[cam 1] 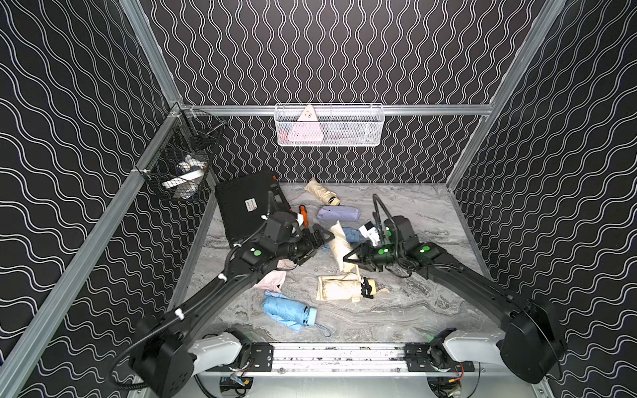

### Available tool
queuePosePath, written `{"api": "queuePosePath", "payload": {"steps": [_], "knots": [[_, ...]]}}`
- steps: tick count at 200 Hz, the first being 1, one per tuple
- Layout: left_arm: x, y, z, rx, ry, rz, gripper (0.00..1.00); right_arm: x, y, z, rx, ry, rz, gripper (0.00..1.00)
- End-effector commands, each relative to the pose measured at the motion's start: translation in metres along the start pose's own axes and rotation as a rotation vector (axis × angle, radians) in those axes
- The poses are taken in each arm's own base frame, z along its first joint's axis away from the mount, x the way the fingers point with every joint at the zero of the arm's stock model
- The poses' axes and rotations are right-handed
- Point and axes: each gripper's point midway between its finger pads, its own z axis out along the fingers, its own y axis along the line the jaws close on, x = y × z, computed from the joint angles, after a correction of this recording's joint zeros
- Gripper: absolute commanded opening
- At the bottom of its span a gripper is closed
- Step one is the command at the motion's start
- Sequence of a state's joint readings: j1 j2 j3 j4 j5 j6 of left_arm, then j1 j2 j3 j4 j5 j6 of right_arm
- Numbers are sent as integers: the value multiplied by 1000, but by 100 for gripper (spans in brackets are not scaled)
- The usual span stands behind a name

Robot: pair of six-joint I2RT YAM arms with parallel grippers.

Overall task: Take umbrellas out of sleeves
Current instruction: Pick up the umbrella from the center of the board.

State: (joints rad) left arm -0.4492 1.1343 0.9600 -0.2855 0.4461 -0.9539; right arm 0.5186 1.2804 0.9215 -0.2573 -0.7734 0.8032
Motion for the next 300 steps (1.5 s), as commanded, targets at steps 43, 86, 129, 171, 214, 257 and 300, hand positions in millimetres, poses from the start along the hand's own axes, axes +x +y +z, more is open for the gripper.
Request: {"api": "queuePosePath", "payload": {"steps": [43,86,129,171,214,257,300], "knots": [[8,-28,-37,364,157,205,99,36,67,-28,-272,239,-63,18],[2,-55,-44,524,174,211,99,53,80,-32,-319,315,-55,18],[5,-51,-39,520,211,203,98,62,84,-27,-323,364,-74,18],[8,-43,-34,486,234,206,95,63,93,-21,-346,390,-88,17],[4,-52,-35,528,241,204,75,66,84,-17,-327,407,-80,18],[2,-44,-26,518,252,154,20,62,77,-14,-296,376,-79,46],[-12,-39,-16,495,225,73,12,24,34,-39,32,100,-72,78]]}}
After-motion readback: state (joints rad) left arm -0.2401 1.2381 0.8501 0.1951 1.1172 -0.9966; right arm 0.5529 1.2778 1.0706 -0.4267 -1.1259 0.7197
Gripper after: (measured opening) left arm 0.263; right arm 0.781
